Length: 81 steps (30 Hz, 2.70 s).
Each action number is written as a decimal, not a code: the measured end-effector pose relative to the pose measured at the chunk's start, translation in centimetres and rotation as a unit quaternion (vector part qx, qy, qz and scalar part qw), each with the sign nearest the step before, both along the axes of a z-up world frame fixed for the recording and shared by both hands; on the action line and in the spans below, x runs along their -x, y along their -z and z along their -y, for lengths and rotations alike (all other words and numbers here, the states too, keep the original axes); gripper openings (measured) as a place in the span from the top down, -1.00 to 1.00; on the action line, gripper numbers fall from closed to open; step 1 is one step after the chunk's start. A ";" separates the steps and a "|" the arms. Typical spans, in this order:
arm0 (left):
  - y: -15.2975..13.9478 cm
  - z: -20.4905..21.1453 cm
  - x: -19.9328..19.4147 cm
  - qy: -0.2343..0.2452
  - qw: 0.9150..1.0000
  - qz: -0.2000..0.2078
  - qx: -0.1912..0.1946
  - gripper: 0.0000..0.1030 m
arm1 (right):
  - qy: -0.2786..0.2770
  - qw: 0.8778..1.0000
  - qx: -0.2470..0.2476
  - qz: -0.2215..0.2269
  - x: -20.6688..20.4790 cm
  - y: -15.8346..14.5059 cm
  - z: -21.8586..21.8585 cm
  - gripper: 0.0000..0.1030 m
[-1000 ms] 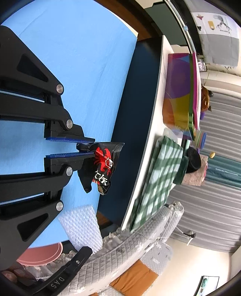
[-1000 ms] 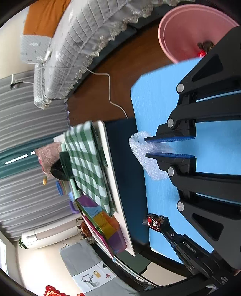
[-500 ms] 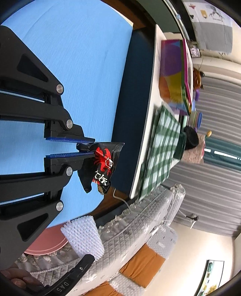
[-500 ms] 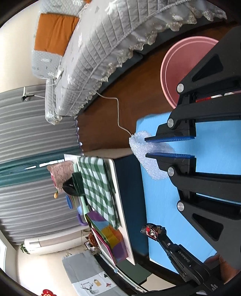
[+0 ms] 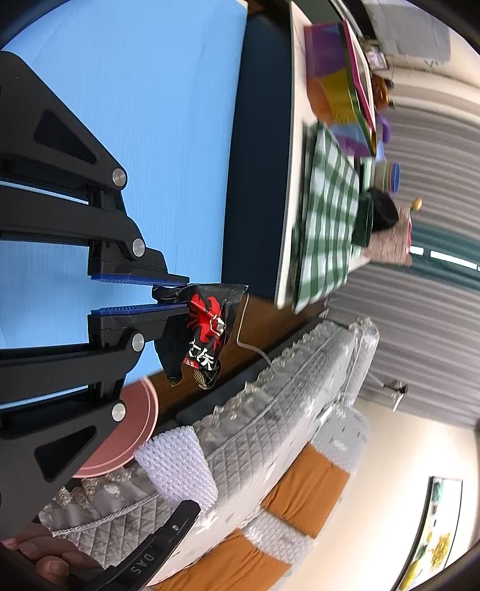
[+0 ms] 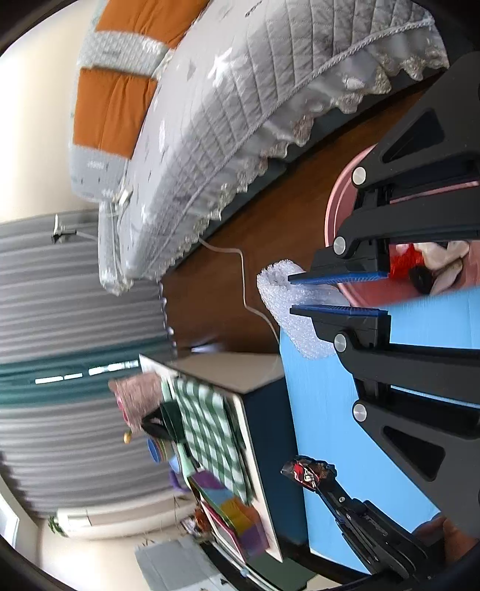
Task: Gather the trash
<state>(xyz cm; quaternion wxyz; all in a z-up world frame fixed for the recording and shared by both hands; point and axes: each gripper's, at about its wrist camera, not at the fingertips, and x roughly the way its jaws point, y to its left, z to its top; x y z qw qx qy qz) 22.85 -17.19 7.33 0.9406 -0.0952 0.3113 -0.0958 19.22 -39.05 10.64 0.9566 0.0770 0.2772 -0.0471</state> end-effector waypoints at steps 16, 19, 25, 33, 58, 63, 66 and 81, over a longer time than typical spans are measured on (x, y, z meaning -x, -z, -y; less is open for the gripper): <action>1.5 10.2 0.8 0.113 0.993 0.001 -0.011 0.82 | 0.077 0.997 0.015 -0.019 1.9 1.2 7.2 0.79; 2.0 11.7 1.0 0.132 0.991 -0.002 -0.020 0.82 | 0.084 0.996 0.016 -0.023 1.9 1.5 8.0 0.79; 2.9 13.7 1.2 0.158 0.987 -0.009 -0.035 0.82 | 0.091 0.995 0.016 -0.030 1.8 2.2 9.1 0.79; 3.5 14.9 1.5 0.172 0.984 -0.014 -0.046 0.82 | 0.091 0.995 0.013 -0.034 1.6 2.6 9.6 0.79; 2.0 14.2 2.0 0.166 0.985 -0.005 -0.045 0.54 | 0.116 0.993 0.001 -0.034 2.4 1.5 10.4 -0.26; 0.3 12.9 2.9 0.154 0.987 0.010 -0.042 0.35 | 0.107 0.994 0.002 -0.012 3.6 -0.6 9.5 -0.58; -1.0 12.0 3.7 0.150 0.987 0.021 -0.044 0.34 | 0.098 0.995 -0.003 0.001 4.6 -1.9 8.9 -0.72; -6.2 5.3 11.1 0.073 0.990 0.114 -0.046 -0.76 | 0.005 0.999 0.025 0.049 11.6 -6.5 2.3 -0.90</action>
